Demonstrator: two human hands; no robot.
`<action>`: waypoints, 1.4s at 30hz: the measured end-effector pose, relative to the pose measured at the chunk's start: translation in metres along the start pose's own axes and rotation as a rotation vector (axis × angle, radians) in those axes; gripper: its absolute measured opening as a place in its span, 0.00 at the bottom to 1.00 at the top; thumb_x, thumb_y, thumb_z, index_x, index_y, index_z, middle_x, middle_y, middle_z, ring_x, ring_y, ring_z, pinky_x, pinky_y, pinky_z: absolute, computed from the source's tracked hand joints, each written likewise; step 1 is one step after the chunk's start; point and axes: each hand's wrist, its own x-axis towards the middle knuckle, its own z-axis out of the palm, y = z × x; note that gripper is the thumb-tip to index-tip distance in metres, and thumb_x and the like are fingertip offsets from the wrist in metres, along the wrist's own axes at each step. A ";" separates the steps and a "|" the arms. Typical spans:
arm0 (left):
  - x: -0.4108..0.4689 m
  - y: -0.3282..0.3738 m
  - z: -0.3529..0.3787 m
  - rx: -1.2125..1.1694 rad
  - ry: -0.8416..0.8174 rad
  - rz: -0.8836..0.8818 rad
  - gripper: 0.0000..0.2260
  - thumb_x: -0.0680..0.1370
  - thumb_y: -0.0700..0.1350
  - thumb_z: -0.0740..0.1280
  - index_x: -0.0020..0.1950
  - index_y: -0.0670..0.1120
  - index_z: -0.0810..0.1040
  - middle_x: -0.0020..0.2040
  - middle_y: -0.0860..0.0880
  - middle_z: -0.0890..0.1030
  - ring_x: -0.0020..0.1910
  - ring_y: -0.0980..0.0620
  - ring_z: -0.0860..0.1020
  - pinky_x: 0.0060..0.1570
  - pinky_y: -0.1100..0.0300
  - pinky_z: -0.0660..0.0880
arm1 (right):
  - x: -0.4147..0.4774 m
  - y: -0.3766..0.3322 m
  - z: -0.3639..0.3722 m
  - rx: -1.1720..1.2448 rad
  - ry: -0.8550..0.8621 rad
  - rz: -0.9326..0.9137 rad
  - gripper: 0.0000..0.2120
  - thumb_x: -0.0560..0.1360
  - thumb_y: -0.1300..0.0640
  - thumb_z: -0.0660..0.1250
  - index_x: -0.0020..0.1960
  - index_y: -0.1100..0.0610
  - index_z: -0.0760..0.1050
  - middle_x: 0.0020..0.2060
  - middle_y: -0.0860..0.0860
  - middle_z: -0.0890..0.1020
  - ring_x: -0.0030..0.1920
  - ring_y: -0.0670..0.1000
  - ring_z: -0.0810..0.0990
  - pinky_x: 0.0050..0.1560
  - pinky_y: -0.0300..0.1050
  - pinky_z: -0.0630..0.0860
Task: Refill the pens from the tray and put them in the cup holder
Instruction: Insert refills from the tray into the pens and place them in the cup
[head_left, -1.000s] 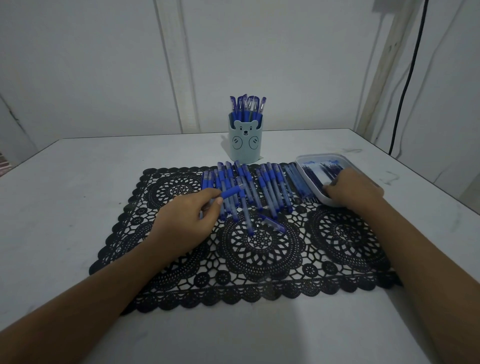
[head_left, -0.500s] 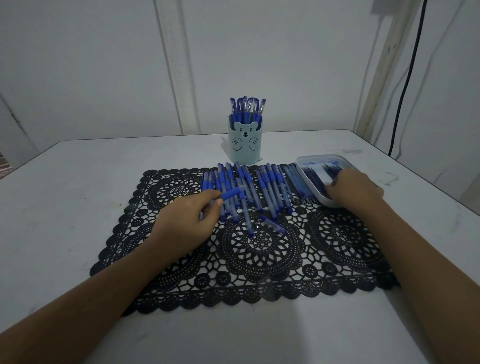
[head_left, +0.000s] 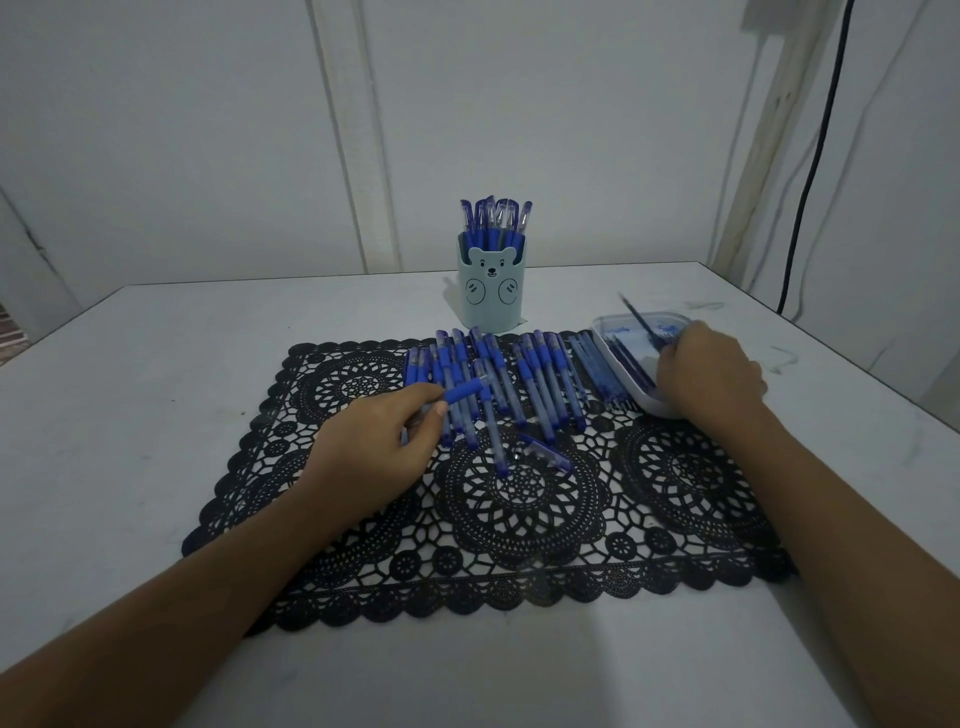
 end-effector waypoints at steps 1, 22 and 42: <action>0.000 0.000 0.000 0.001 0.002 0.000 0.15 0.75 0.53 0.56 0.53 0.50 0.78 0.29 0.55 0.75 0.29 0.61 0.73 0.24 0.69 0.59 | -0.001 -0.001 -0.001 0.112 0.061 -0.044 0.10 0.78 0.59 0.57 0.56 0.64 0.71 0.53 0.62 0.77 0.55 0.61 0.75 0.52 0.49 0.68; 0.001 -0.001 0.000 -0.044 -0.014 0.039 0.14 0.76 0.51 0.57 0.53 0.48 0.78 0.28 0.57 0.72 0.27 0.61 0.71 0.24 0.69 0.63 | -0.077 -0.050 0.001 1.538 -0.529 -0.269 0.05 0.77 0.62 0.58 0.47 0.57 0.72 0.40 0.54 0.84 0.44 0.54 0.84 0.45 0.44 0.81; 0.002 -0.003 0.000 -0.117 0.008 0.087 0.20 0.75 0.56 0.53 0.55 0.48 0.77 0.27 0.55 0.73 0.27 0.54 0.71 0.23 0.67 0.63 | -0.076 -0.045 0.009 0.927 -0.506 -0.506 0.13 0.77 0.58 0.62 0.60 0.49 0.75 0.42 0.43 0.80 0.36 0.34 0.75 0.38 0.26 0.69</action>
